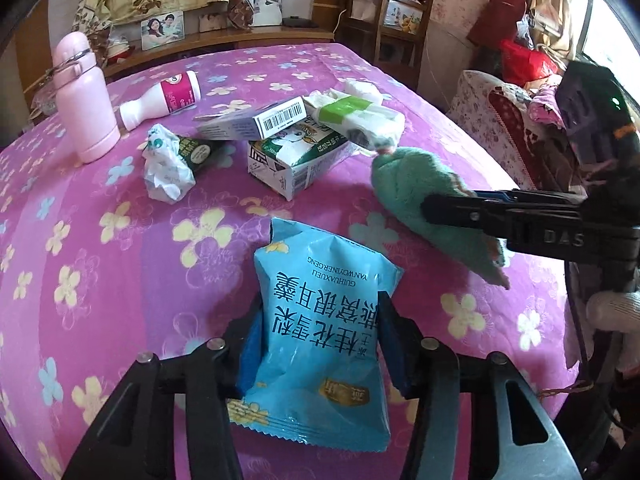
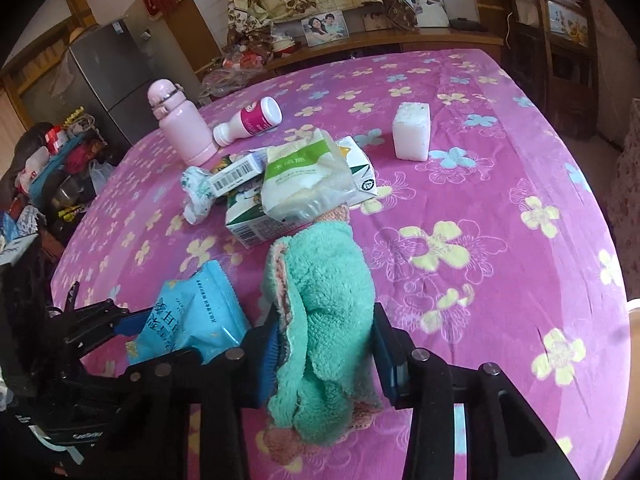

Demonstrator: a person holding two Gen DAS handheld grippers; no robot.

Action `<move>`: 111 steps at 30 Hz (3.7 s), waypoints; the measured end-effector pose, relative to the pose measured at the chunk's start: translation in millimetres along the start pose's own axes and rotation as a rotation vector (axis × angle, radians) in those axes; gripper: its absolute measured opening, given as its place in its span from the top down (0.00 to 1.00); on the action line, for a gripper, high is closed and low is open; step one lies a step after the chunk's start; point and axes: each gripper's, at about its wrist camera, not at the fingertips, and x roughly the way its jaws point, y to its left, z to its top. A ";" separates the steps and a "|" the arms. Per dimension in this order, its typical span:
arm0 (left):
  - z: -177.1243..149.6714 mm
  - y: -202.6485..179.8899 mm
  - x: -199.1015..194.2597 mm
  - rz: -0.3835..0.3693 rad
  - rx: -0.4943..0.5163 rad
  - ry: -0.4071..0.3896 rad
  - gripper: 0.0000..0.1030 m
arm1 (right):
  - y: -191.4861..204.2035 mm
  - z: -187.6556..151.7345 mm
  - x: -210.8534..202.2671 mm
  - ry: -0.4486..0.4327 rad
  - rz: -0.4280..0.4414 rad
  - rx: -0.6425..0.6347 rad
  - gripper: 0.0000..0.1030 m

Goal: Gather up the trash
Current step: 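Grasp the green towel with right tool while left tool grasps blue snack packet, then carry the green towel and blue packet over the white bin, then open both tools to drop the towel and blue packet into the bin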

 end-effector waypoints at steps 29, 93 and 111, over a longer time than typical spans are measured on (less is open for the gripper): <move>8.4 -82.6 -31.5 -0.054 0.022 -0.084 0.49 | -40.5 -58.8 -102.9 -0.134 -0.083 0.072 0.58; 74.4 -347.8 98.8 -0.202 0.274 0.033 0.49 | -319.7 -162.7 -167.4 -0.103 -0.330 0.455 0.57; 67.4 -357.7 111.9 -0.192 0.292 0.070 0.48 | -319.4 -162.3 -159.8 -0.061 -0.341 0.456 0.52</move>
